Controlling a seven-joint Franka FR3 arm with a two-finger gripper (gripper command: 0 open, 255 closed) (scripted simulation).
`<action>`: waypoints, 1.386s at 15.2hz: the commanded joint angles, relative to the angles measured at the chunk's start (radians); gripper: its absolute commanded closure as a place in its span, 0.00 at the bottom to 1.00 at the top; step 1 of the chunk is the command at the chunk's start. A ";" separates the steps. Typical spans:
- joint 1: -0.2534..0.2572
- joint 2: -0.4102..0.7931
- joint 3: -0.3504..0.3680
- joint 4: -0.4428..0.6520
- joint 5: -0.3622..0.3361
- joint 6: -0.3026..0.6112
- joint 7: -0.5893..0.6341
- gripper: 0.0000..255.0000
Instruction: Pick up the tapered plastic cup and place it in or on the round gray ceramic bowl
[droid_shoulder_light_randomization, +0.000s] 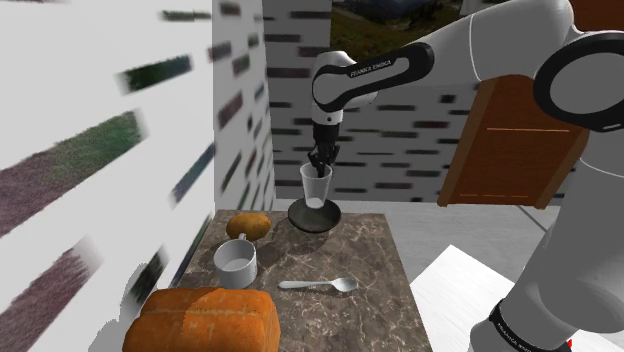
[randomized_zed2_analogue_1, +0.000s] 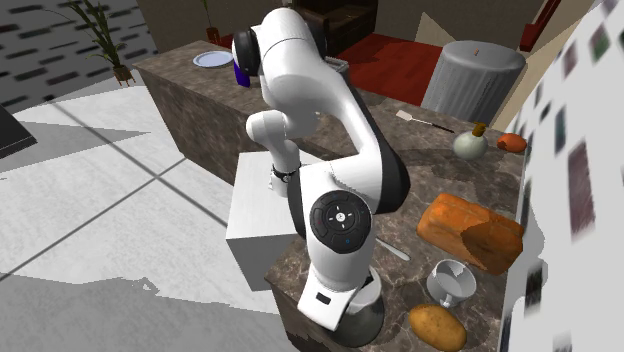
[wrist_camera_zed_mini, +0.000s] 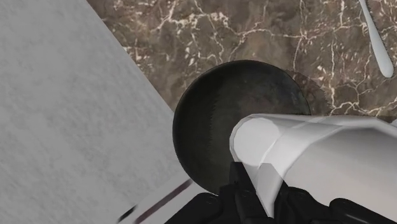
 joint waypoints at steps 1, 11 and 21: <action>0.001 0.006 0.001 -0.019 0.001 0.026 -0.002 1.00; 0.001 0.020 0.001 -0.049 0.003 0.070 -0.006 1.00; -0.004 0.001 -0.003 0.028 -0.001 -0.026 -0.004 0.00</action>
